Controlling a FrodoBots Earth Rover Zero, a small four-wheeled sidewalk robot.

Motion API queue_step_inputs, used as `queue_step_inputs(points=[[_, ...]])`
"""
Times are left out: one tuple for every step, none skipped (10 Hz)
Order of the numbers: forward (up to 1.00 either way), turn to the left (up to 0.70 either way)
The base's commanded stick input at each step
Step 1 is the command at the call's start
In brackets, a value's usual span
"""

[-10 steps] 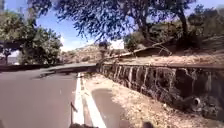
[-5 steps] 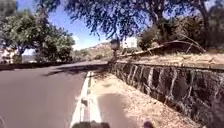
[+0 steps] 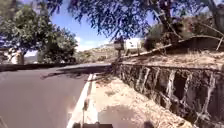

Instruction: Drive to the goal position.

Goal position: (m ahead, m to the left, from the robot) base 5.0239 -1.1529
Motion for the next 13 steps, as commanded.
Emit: queue_step_inputs(points=[[1.00,0.40],[1.00,0.40],[1.00,0.00],[1.00,0.00],[1.00,0.00],[1.00,0.00],[1.00,0.00],[1.00,0.00],[1.00,0.00],[1.00,0.00],[1.00,0.00],[1.00,0.00],[1.00,0.00]])
